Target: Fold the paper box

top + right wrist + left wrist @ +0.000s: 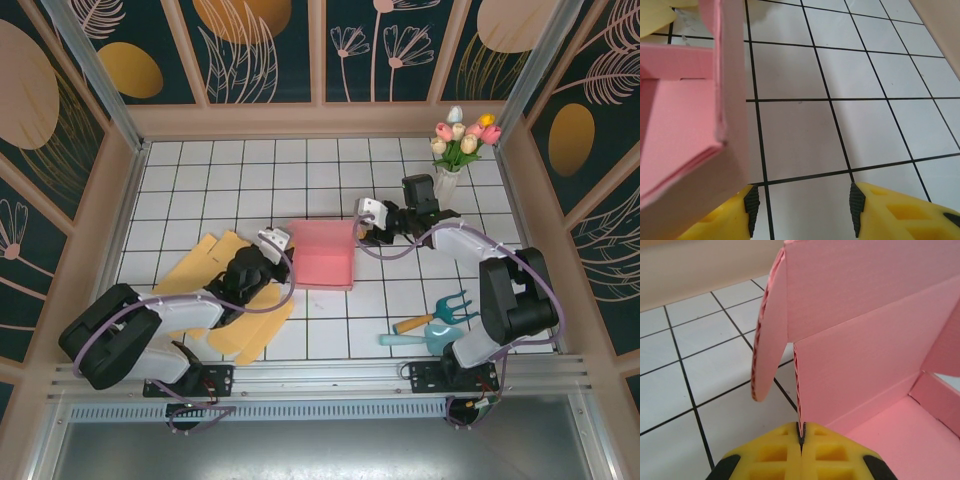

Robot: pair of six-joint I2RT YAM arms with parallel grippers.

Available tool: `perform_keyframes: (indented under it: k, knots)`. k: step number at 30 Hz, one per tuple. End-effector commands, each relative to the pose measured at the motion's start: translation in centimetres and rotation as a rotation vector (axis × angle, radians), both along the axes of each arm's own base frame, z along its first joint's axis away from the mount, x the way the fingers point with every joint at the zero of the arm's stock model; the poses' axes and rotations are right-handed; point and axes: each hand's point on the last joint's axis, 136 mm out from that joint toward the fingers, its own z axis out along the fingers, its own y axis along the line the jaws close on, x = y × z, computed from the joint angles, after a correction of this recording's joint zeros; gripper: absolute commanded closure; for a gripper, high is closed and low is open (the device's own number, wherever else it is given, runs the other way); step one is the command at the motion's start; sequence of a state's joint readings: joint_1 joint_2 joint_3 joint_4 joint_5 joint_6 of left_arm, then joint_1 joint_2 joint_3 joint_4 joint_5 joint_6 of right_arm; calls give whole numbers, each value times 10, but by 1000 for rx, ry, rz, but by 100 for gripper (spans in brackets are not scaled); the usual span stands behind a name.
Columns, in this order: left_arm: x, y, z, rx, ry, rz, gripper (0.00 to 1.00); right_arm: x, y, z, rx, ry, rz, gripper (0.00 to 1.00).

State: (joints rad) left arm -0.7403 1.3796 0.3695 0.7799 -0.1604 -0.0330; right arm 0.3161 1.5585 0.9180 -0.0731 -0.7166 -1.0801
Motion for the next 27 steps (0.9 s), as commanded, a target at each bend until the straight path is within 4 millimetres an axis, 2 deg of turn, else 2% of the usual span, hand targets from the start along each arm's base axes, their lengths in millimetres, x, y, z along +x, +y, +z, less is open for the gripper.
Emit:
perform_keyframes:
  k: [1,8,14,27]
  knots:
    - [5,-16,23,-39,-50,-38,100,-21,18,1,51,34,112,46]
    - [11,-14,22,-38,-55,-7,100,-36,30,5,74,54,172,47]
    - [19,-9,21,-42,-58,47,100,-48,40,0,57,96,216,47]
    - [23,8,31,-56,-91,138,100,-61,48,-10,19,124,225,45]
